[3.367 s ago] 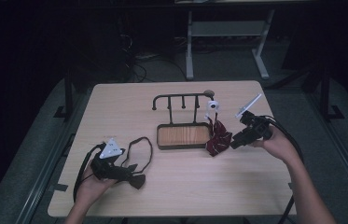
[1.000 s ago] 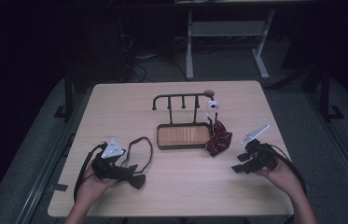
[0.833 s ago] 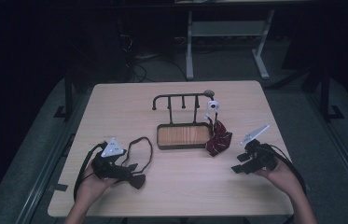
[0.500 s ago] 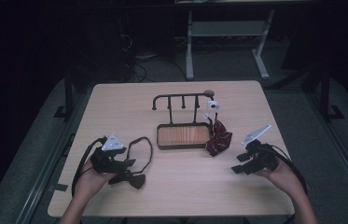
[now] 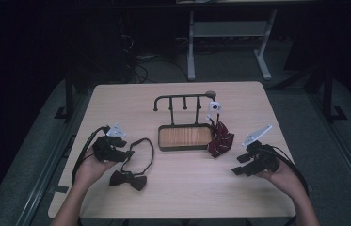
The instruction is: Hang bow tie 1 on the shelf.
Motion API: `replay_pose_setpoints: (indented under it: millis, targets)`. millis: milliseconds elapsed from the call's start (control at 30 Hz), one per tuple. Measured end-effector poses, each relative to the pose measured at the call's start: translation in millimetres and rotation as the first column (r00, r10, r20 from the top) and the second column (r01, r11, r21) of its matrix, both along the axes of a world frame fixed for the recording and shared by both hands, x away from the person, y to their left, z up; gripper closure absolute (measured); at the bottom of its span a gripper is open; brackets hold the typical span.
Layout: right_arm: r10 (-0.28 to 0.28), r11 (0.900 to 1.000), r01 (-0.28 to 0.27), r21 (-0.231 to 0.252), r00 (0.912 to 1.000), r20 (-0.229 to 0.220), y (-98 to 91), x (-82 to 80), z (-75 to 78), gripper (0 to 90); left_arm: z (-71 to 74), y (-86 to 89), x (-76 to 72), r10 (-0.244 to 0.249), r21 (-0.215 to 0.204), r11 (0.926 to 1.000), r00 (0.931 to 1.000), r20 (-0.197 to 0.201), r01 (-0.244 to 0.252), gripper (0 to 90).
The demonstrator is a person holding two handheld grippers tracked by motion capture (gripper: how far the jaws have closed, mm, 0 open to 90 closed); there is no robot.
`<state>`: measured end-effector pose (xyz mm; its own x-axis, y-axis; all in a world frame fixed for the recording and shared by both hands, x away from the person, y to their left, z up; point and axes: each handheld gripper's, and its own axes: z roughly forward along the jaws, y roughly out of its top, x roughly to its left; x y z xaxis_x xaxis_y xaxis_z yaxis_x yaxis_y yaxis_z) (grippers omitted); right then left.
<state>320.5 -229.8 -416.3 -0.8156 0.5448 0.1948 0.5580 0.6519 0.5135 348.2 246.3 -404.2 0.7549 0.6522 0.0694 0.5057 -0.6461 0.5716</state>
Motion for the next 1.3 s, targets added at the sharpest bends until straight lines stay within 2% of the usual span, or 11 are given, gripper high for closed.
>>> replay_pose_setpoints:
  millis: [167,233,300,367,533,667,700,733,833,1033,1300]
  targets:
    - [-0.001,1.0000,0.001,0.000,1.0000,-0.001,-1.1,0.4,-0.5,41.0,1.0,-4.0,12.2,-0.005,0.020,0.9998,0.9996,-0.027,0.005,50.5]
    - [-0.003,1.0000,0.003,-0.001,1.0000,-0.001,-1.5,0.3,-0.8,40.3,1.3,-6.3,16.6,-0.006,0.046,0.9989,0.9993,-0.036,0.008,53.0]
    - [-0.006,1.0000,0.006,-0.005,1.0000,-0.003,-2.2,0.5,-1.3,39.8,1.2,-7.7,21.2,-0.007,0.054,0.9985,0.9987,-0.050,0.010,53.6]
    - [-0.008,1.0000,0.008,-0.001,1.0000,-0.005,-3.0,0.5,-1.6,39.2,0.0,-8.7,24.7,0.003,0.054,0.9986,0.9981,-0.062,0.000,54.5]
    - [-0.013,0.9999,0.013,0.002,0.9999,0.003,-5.7,1.0,-1.2,37.9,-6.9,-10.3,35.9,0.011,0.090,0.9959,0.9959,-0.089,-0.003,56.1]
    - [-0.015,0.9999,0.015,0.000,0.9999,0.000,-5.2,0.8,-1.2,37.7,-9.8,-9.3,41.8,0.026,0.093,0.9956,0.9944,-0.103,-0.016,57.9]
    - [-0.015,0.9999,0.015,0.001,0.9999,-0.001,-4.9,0.7,-1.1,37.6,-11.0,-9.3,43.0,0.039,0.080,0.9963,0.9937,-0.105,-0.031,58.7]
    - [-0.015,0.9999,0.015,-0.001,0.9999,-0.001,-4.5,0.7,-1.1,37.5,-10.9,-7.9,45.1,0.040,0.090,0.9955,0.9930,-0.111,-0.031,60.0]
    - [-0.009,1.0000,0.009,-0.002,1.0000,0.001,-3.5,0.4,-0.7,37.7,-14.7,-6.3,50.6,0.071,0.070,0.9956,0.9895,-0.126,-0.062,62.5]
    - [-0.012,0.9999,0.012,-0.001,0.9999,0.001,-3.4,0.2,-0.2,37.6,-20.3,-6.6,57.9,0.087,0.084,0.9937,0.9845,-0.153,-0.075,63.2]
    - [0.004,1.0000,-0.004,0.000,1.0000,0.000,-0.8,0.2,-1.8,37.8,-25.4,-10.1,63.3,0.095,0.099,0.9919,0.9824,-0.161,-0.079,67.6]
